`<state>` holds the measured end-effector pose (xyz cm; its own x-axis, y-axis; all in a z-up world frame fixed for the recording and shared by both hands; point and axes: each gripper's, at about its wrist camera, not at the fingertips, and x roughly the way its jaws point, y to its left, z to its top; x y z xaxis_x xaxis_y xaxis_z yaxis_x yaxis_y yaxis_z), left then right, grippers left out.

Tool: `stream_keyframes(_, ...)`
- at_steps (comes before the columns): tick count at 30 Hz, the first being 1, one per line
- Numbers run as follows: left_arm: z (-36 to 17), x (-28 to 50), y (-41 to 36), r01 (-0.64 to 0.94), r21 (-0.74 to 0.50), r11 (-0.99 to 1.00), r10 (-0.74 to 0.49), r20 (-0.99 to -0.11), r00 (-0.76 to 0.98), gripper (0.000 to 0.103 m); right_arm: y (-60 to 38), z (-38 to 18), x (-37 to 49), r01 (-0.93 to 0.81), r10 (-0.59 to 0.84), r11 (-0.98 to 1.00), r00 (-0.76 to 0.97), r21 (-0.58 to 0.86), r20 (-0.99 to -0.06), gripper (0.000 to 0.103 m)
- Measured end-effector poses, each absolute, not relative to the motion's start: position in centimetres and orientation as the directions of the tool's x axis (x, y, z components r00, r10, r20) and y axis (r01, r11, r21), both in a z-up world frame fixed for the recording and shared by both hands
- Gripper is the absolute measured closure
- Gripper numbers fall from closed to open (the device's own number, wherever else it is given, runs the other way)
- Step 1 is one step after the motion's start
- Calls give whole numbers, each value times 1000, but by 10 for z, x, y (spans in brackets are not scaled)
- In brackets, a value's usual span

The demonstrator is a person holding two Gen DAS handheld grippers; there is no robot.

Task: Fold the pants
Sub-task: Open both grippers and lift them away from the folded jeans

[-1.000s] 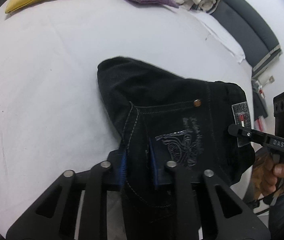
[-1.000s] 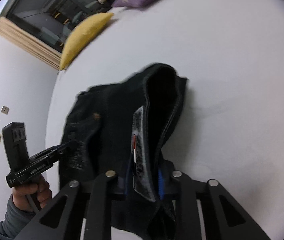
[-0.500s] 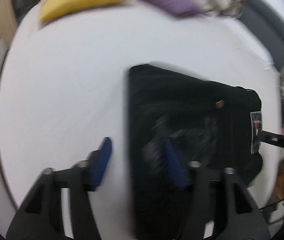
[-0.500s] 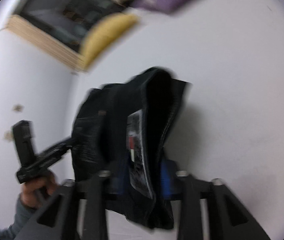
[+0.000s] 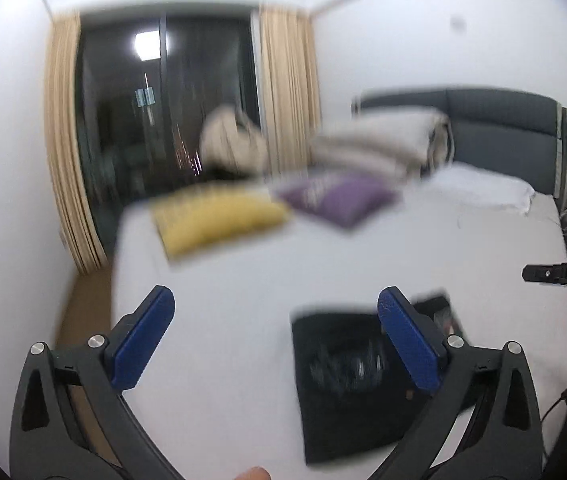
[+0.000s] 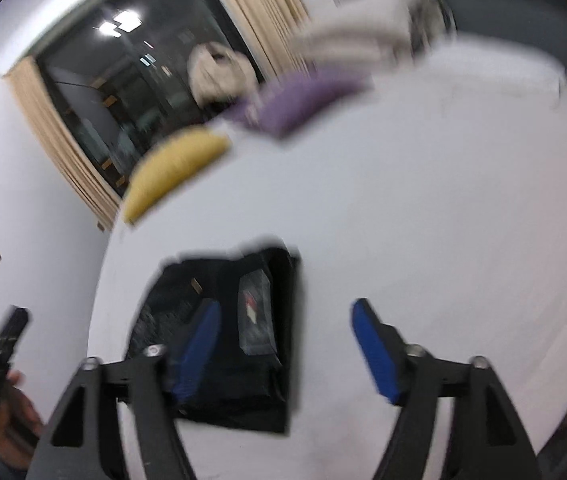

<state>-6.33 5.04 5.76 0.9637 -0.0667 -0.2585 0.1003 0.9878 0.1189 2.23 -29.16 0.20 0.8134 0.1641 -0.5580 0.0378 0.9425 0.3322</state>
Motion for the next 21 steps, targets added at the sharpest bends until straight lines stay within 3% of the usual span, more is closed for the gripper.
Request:
stream_keyframes(2, 86, -95, 37, 77, 153, 985, -53, -155, 986, 0, -279, 38, 0, -6, 138, 957, 888, 289, -439, 7)
stream_keyframes(4, 110, -119, 25, 46, 158, 986, -28, -116, 993, 0, -274, 67, -20, -32, 123, 965, 932, 259, -341, 0)
stream_keyframes(7, 138, -139, 24, 100, 81, 992, -83, -186, 979, 0, -259, 113, -54, -57, 91, 984, 975, 170, -200, 0)
stream_keyframes(12, 151, -137, 33, 116, -60, 991, -130, -368, 921, 0, -246, 157, -87, -70, 86, 989, 990, 133, -115, 0)
stream_keyframes(15, 141, -130, 35, 35, -34, 999, -46, -475, 879, 0, -240, 164, -90, -56, 76, 991, 984, 122, -162, 0)
stream_keyframes(21, 108, -121, 31, 0, -44, 999, -27, -616, 787, 0, -232, 134, -83, 57, 4, 989, 911, 134, -412, 0)
